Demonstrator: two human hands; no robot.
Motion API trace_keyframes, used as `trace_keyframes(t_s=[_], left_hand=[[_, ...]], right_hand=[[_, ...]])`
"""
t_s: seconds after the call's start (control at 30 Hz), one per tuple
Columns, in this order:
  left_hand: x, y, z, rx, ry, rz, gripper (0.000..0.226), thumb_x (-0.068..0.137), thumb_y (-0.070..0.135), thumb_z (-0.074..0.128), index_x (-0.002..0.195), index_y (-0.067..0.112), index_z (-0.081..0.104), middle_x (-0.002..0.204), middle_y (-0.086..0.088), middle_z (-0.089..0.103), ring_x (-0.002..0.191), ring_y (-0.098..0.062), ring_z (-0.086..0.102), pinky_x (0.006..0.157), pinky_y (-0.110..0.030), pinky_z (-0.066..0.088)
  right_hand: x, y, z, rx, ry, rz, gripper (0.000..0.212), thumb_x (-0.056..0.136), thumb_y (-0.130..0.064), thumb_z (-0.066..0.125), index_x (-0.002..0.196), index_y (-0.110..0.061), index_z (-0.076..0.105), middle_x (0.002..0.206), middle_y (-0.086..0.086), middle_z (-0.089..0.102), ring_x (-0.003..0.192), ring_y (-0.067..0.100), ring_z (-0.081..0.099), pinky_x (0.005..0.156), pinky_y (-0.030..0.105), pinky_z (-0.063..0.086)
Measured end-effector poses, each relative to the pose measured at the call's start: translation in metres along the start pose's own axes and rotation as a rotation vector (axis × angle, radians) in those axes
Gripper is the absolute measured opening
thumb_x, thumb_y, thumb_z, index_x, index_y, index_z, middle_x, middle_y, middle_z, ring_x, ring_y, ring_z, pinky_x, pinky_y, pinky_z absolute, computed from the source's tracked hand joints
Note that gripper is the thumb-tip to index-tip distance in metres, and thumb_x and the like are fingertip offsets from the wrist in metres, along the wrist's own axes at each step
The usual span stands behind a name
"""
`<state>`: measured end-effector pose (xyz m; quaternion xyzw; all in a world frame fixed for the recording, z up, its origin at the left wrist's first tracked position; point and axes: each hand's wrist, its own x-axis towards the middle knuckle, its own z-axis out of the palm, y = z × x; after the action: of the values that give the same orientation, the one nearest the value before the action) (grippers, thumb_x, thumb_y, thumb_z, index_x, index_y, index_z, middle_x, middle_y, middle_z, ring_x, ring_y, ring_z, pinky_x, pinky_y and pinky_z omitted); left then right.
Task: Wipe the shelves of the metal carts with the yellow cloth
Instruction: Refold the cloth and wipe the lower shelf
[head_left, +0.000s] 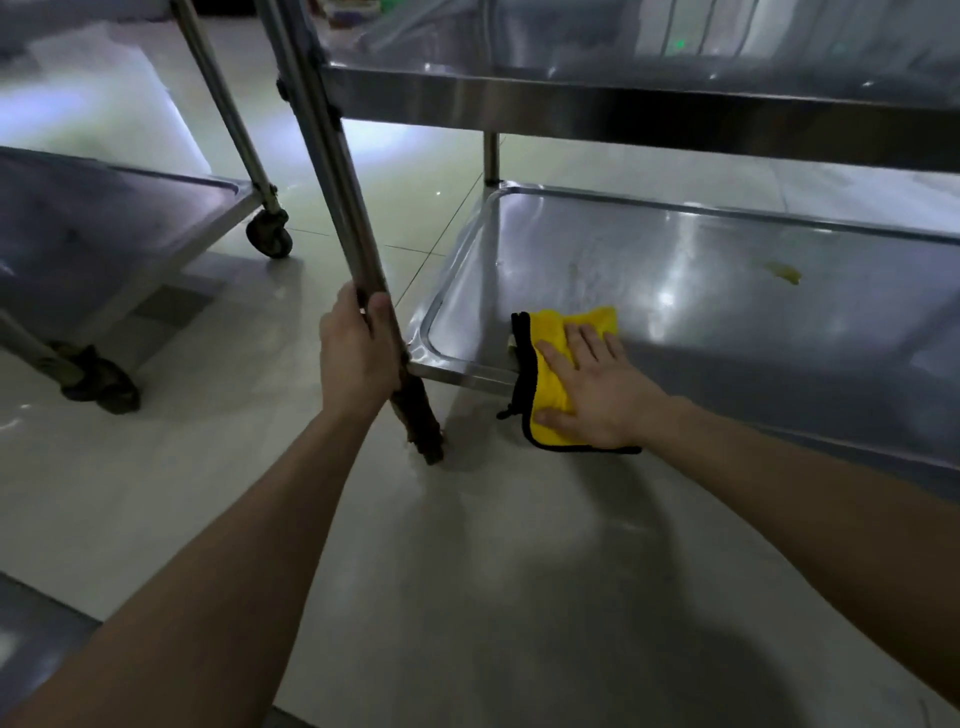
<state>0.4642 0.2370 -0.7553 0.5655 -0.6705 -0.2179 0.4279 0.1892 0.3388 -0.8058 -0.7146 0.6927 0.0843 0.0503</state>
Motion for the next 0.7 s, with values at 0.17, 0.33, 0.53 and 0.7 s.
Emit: trace_keyframes(t_s=[0.17,0.33,0.53,0.7], left_hand=[[0.015,-0.019,-0.004,0.080,-0.073,-0.001,0.029,0.117,0.032,0.042,0.125,0.010,0.059,0.106,-0.016,0.066,0.090,-0.032,0.063,0.071,-0.036,0.042],[0.018,-0.024,-0.006,0.063,-0.115,0.041,0.030,0.116,0.035,0.045,0.129,0.012,0.060,0.106,-0.016,0.065,0.094,-0.034,0.064,0.077,-0.044,0.051],[0.021,-0.026,-0.003,0.055,-0.120,0.058,0.029,0.116,0.032,0.046,0.134,0.013,0.060,0.107,-0.015,0.064,0.092,-0.028,0.061,0.061,-0.020,0.034],[0.021,-0.021,-0.006,0.063,-0.161,0.023,0.029,0.115,0.029,0.047,0.137,0.013,0.060,0.108,-0.018,0.067,0.095,-0.032,0.063,0.066,-0.028,0.035]], right_hand=[[0.050,-0.076,-0.007,0.128,0.086,0.153,0.102,0.095,-0.084,0.035,0.170,-0.021,0.004,0.171,0.038,-0.003,0.158,0.058,-0.002,0.124,0.074,-0.001],[0.136,-0.101,-0.025,0.271,0.047,0.141,0.106,0.085,-0.098,0.018,0.169,-0.038,-0.005,0.172,0.030,-0.020,0.158,0.050,-0.022,0.120,0.076,-0.012],[0.219,-0.064,-0.044,0.287,0.037,0.316,0.113,0.082,-0.100,0.015,0.169,-0.033,-0.010,0.172,0.028,-0.021,0.158,0.051,-0.023,0.119,0.076,-0.017],[0.191,-0.081,-0.037,0.284,0.056,0.281,0.117,0.080,-0.100,0.012,0.171,-0.027,-0.002,0.174,0.027,-0.013,0.160,0.048,-0.017,0.122,0.073,-0.013]])
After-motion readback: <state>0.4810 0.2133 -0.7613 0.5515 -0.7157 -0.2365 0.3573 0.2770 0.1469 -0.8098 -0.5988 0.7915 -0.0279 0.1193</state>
